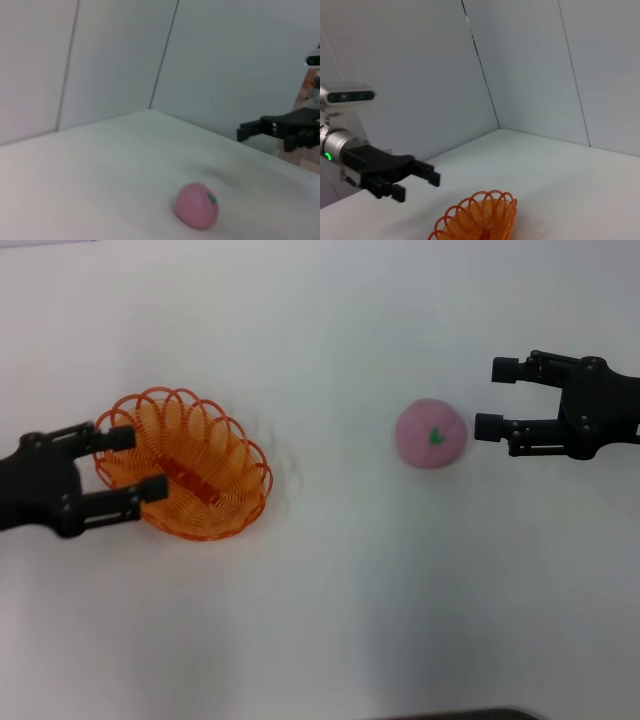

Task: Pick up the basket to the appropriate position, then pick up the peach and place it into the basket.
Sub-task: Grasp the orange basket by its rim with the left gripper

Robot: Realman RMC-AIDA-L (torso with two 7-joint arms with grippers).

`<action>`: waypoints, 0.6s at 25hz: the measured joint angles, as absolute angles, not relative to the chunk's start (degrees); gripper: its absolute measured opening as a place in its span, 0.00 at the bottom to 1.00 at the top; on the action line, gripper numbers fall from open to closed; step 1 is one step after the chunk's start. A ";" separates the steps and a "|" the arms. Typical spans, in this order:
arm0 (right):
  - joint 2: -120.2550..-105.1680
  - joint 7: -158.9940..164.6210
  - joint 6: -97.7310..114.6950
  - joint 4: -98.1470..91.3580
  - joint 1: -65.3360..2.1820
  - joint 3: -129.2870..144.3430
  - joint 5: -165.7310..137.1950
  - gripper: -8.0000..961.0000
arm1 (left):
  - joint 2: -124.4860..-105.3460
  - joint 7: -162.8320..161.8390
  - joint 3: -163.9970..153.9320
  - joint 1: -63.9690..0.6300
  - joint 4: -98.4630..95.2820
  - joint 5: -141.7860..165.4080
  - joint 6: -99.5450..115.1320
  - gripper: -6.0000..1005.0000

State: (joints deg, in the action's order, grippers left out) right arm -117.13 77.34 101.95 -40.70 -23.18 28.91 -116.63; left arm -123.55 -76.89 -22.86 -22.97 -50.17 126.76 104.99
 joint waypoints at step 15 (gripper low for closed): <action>-118.22 76.92 101.77 -40.69 -23.59 28.91 -116.56 0.98 | -123.76 -63.07 -22.72 -24.25 -36.70 103.86 97.77 0.79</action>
